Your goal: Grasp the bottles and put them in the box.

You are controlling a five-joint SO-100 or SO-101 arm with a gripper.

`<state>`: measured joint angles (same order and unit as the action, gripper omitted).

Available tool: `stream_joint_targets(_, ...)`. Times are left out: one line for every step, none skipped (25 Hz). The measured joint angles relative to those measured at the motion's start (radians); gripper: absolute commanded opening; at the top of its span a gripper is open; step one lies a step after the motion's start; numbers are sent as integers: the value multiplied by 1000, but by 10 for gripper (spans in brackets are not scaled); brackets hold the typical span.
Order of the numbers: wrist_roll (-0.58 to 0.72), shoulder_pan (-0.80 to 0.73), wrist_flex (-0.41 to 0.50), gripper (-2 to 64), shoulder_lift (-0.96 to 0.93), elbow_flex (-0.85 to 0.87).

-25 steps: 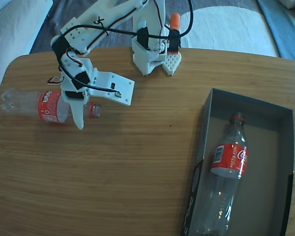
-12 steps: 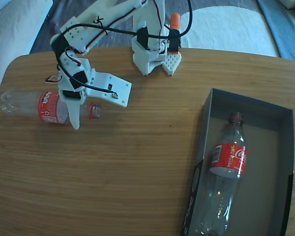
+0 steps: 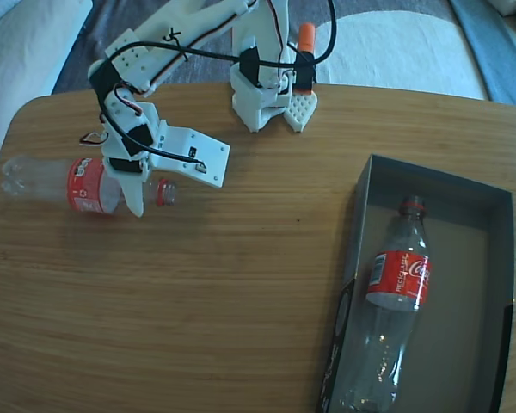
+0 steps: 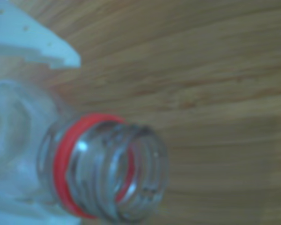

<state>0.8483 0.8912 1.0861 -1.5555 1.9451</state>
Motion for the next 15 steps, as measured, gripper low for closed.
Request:
stream_joint_targets(0,0,0,322,0,0)
stream_joint_targets(0,0,0,310,0,0)
stream_joint_targets(0,0,0,300,0,0)
stream_joint_targets(0,0,0,290,0,0)
stream_joint_targets(0,0,0,279,0,0)
stream_joint_targets(0,0,0,267,0,0)
stream_joint_targets(0,0,0,253,0,0)
stream_joint_targets(0,0,0,240,0,0)
stream_joint_targets(0,-2,0,225,0,0)
stream_joint_targets(0,-2,0,209,0,0)
stream_joint_targets(0,-2,0,194,0,0)
stream_joint_targets(0,-2,0,180,0,0)
stream_joint_targets(0,-2,0,172,0,0)
stream_joint_targets(0,-2,0,171,0,0)
stream_joint_targets(0,-2,0,172,0,0)
